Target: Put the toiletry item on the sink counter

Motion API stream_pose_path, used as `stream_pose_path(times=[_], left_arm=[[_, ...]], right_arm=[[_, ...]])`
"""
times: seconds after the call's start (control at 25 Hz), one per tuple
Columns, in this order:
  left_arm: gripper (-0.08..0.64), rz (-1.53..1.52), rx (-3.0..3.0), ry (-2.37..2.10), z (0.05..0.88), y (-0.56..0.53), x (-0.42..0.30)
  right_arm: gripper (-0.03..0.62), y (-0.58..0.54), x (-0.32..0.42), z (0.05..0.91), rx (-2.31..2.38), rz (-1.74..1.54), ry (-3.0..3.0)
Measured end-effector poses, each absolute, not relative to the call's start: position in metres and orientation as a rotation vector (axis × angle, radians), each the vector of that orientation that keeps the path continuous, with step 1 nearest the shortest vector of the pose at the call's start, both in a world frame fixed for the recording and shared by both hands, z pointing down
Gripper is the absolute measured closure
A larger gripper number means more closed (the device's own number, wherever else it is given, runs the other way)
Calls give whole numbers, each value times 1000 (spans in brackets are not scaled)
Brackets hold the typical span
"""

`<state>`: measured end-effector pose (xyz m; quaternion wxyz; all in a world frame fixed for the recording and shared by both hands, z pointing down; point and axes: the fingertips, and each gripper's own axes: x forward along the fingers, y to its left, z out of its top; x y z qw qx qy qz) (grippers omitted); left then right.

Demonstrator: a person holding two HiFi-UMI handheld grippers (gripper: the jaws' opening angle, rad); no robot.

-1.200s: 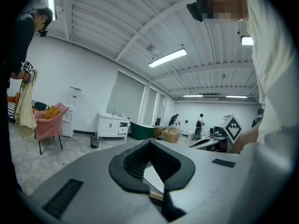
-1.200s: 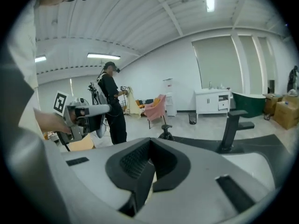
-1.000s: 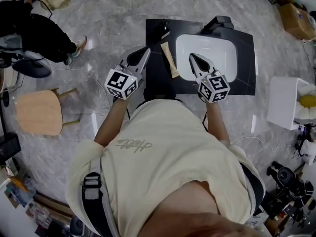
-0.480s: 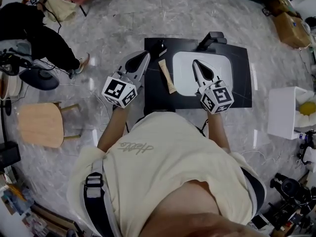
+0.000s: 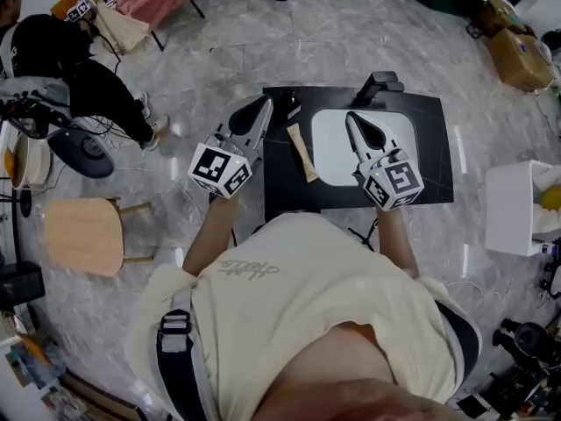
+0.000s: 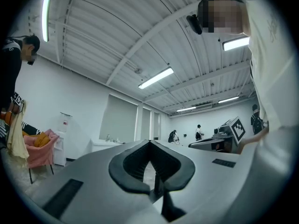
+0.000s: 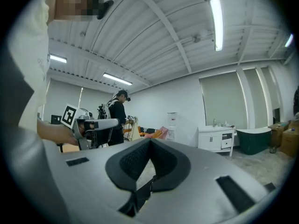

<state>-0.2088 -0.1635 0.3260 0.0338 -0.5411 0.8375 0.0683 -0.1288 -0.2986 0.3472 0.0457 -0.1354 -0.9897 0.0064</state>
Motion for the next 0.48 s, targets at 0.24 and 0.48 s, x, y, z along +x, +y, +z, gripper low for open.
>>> stream_pose_path(times=[0.24,0.48], left_arm=[[557,218,-1694,2583,335,-171,-198],[557,204,-1674,2617,340,-160,-196]], right_arm=[[598,-295,-126,353,-432,48,-3023],[598,-291,-126,359,-456,46,-3005]])
